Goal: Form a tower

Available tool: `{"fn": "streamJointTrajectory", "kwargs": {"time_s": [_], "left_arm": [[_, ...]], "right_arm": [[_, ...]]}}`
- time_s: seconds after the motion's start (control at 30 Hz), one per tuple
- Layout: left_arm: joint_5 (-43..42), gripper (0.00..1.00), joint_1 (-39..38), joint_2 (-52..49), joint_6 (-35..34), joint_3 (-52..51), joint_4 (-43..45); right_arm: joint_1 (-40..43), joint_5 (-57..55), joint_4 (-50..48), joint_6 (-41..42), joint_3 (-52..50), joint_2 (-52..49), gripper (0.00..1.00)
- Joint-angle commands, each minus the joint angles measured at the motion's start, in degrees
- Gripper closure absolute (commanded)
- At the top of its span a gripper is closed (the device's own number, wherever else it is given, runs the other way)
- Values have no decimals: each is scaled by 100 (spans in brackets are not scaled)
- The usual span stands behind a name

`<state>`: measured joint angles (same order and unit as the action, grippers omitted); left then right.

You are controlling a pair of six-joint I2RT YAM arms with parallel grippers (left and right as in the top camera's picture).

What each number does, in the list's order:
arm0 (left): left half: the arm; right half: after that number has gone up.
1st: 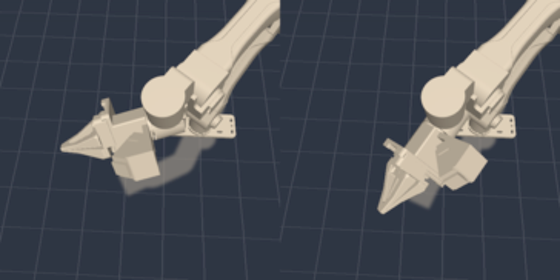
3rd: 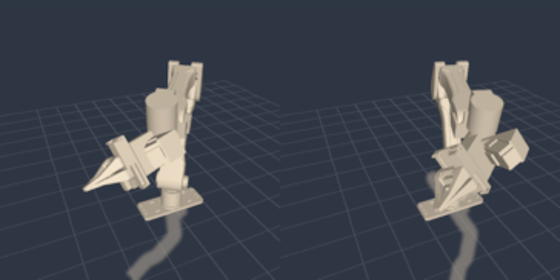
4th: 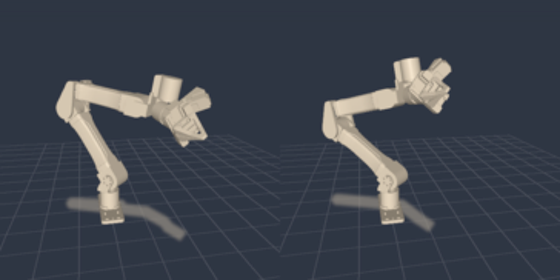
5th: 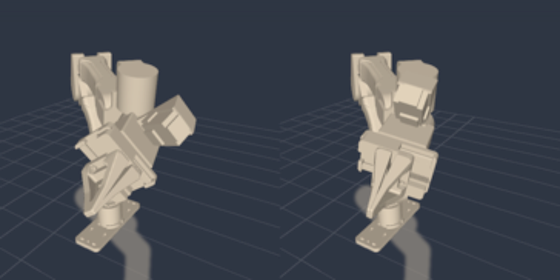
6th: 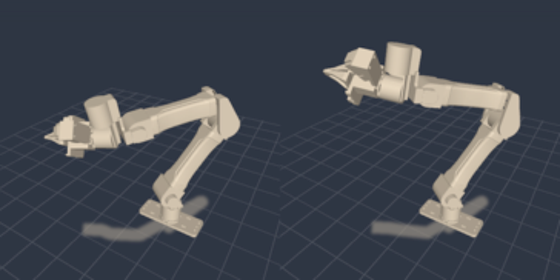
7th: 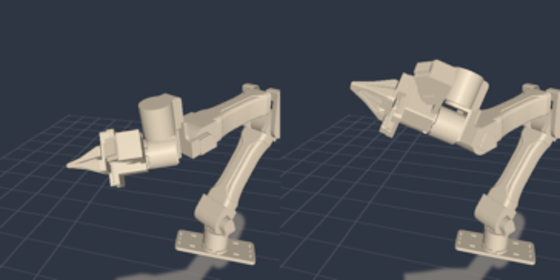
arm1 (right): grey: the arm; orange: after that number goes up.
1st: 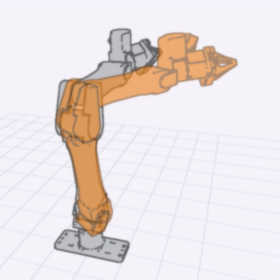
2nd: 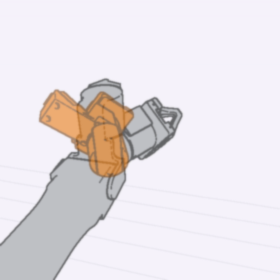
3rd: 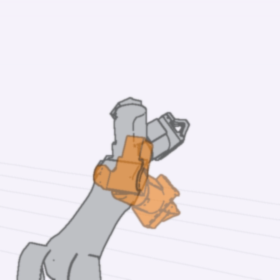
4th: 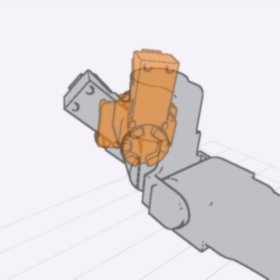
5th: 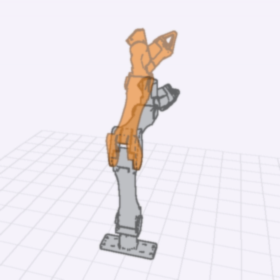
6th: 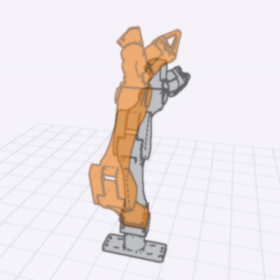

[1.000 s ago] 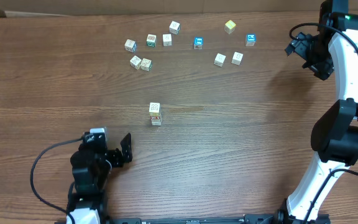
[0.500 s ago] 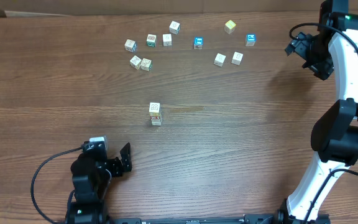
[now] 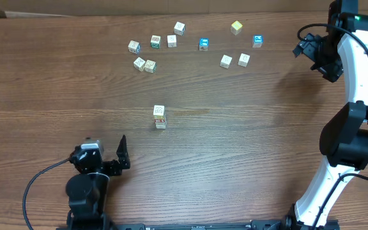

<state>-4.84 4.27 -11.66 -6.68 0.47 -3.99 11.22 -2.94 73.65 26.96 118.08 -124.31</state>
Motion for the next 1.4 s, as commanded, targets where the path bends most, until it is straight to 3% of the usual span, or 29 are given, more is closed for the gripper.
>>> {"fn": "streamJointTrajectory", "kwargs": {"time_s": [0.0,0.13,1.37], "left_arm": [[83,0,20,616,291,-20,-28],[92,1,22,1145,437,-20,-31],[98,0,22,1139,479,-20,-26]], "right_arm": [[0,4,-13,-24,162,76,0],[0,4,-11,-24,162,76,0],[0,4,-13,-24,162,76,0]]}}
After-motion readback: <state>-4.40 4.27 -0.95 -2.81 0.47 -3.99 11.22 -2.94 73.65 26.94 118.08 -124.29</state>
